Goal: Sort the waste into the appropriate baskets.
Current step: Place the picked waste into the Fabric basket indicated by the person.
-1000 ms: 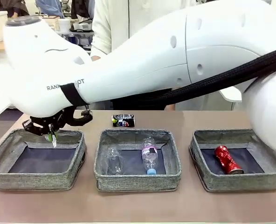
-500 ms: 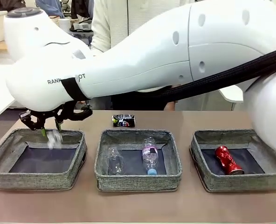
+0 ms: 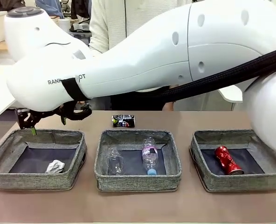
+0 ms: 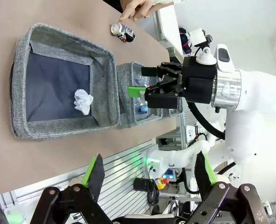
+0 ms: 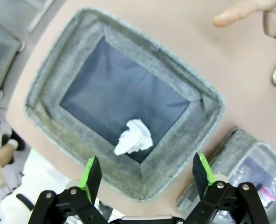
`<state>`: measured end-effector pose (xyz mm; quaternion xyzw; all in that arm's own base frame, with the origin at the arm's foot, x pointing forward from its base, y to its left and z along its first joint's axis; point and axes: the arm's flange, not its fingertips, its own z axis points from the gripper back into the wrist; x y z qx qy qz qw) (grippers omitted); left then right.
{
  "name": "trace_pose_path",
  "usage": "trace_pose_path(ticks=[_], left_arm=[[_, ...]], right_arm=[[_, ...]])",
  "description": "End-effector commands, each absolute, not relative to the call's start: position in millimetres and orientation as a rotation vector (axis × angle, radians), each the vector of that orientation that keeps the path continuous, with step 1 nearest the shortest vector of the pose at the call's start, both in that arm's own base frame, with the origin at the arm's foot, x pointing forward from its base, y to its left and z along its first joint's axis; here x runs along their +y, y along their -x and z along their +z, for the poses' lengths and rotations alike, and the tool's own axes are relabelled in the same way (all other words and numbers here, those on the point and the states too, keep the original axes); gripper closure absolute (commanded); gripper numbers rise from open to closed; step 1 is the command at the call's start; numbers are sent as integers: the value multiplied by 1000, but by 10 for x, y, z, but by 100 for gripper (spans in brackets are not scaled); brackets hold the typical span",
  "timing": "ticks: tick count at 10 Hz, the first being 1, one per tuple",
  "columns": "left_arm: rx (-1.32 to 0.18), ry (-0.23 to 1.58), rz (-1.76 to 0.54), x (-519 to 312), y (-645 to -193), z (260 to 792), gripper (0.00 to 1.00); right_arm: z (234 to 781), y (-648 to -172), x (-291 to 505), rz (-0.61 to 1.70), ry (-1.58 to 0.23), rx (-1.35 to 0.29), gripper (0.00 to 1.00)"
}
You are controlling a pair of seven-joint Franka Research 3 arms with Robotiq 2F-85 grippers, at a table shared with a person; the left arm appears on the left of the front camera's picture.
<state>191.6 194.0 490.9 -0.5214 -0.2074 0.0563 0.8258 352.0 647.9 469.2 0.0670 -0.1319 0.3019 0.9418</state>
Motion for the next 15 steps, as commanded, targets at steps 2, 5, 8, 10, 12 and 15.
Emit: trace_pose_path(ticks=[2,5,8,10,12,15], left_arm=[[-455,1113,111,1926,-1929,4905,0],[-455,1113,111,1926,-1929,4905,0],[-455,1113,111,1926,-1929,4905,0],[-455,1113,111,1926,-1929,4905,0],[-455,1113,111,1926,-1929,4905,0],[-455,1113,111,1926,-1929,4905,0]], right_arm=[[4736,-3499,6377,597,-128,-319,0],[5398,-3222,5385,485,-159,-360,0],[5640,-2670,3985,431,-188,-378,0],[5429,-2579,3437,360,-245,-369,0],[5404,-2582,3606,122,-159,-317,0],[5507,-2618,3492,290,-198,-353,0]])
